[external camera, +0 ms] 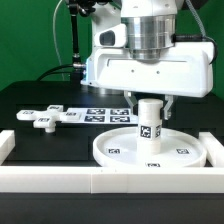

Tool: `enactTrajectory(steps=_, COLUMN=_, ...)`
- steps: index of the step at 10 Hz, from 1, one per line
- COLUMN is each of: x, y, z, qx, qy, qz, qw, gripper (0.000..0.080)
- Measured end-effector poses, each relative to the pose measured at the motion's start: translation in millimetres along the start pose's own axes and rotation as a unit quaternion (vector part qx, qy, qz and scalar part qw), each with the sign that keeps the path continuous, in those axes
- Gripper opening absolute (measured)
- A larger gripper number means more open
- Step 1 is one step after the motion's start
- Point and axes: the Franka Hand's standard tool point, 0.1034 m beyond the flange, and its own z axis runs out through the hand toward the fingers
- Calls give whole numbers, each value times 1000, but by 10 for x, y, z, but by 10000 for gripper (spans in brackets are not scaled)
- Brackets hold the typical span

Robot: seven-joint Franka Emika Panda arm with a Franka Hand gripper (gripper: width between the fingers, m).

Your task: Assemble round table

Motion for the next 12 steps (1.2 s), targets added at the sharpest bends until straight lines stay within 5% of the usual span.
enactTrajectory(steps=2, x=8, y=3, z=2, qx=9, qy=-4, qz=70, qw=997, gripper=407)
enactTrajectory(steps=5, x=54, y=10, z=-12, qx=52, qy=-24, qz=251, qw=966, gripper=407)
enactTrajectory(steps=12, x=26, y=-39, z=-1, qx=56, qy=-53, qz=487, qw=870, gripper=407)
